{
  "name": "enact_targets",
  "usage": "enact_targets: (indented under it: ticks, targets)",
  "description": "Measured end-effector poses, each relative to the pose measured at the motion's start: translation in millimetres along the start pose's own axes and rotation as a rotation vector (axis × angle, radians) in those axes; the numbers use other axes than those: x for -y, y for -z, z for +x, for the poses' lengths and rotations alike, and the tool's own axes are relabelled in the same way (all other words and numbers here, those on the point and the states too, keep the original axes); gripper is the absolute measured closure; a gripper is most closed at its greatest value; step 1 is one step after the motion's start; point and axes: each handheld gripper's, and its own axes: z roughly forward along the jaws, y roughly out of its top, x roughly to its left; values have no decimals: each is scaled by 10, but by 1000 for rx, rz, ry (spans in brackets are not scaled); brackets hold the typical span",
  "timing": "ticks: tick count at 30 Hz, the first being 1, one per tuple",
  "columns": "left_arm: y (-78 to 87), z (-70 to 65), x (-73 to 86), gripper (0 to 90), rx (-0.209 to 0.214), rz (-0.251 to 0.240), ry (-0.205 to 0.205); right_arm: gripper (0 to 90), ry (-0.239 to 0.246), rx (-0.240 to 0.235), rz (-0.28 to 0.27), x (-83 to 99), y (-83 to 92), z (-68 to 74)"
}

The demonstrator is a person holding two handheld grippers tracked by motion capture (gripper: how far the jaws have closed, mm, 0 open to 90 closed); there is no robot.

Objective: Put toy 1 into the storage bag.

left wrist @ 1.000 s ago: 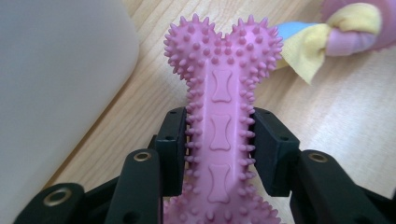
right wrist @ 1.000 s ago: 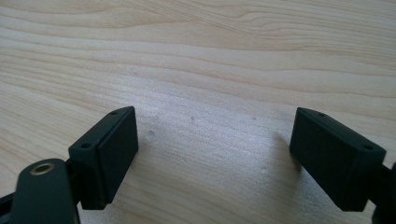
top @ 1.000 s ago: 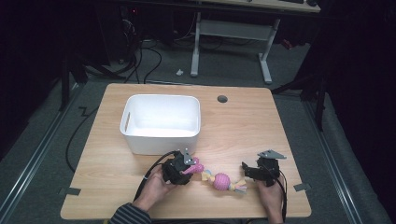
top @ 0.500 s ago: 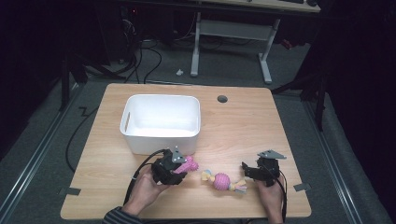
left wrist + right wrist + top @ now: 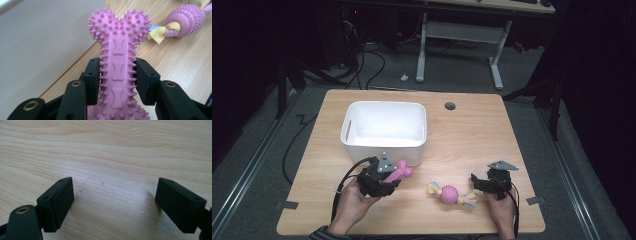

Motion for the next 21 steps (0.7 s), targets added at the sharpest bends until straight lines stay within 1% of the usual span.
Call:
enact_targets:
  ticks: [1,2,3,5,7,9,10,11,16,17,18,20,21]
  targets:
    - [0,0,0,587,0,0,0,153,0,0,0,0,0,0]
    - [47,24,7,587,1,-5,5,153,0,0,0,0,0,0]
    - [47,24,7,587,1,-5,5,153,0,0,0,0,0,0]
    - [133,69,3,587,-7,-14,12,153,0,0,0,0,0,0]
    - [164,86,0,588,-9,-20,14,153,0,0,0,0,0,0]
    - [231,122,-4,588,-10,-32,21,153,0,0,0,0,0,0]
    - [294,161,-8,588,-14,-44,29,153,0,0,0,0,0,0]
    - [294,161,-8,588,-14,-44,29,153,0,0,0,0,0,0]
    - [440,283,-40,588,-27,-65,41,153,-1,1,0,0,0,0]
    - [489,320,-55,589,-29,-76,43,153,-2,1,0,0,0,1]
    - [489,320,-55,589,-29,-76,43,153,-2,1,0,0,0,2]
    - [566,366,-92,589,-40,-87,46,153,-2,1,1,-1,1,2]
    - [566,366,-92,589,-40,-87,46,153,-2,1,1,-1,1,2]
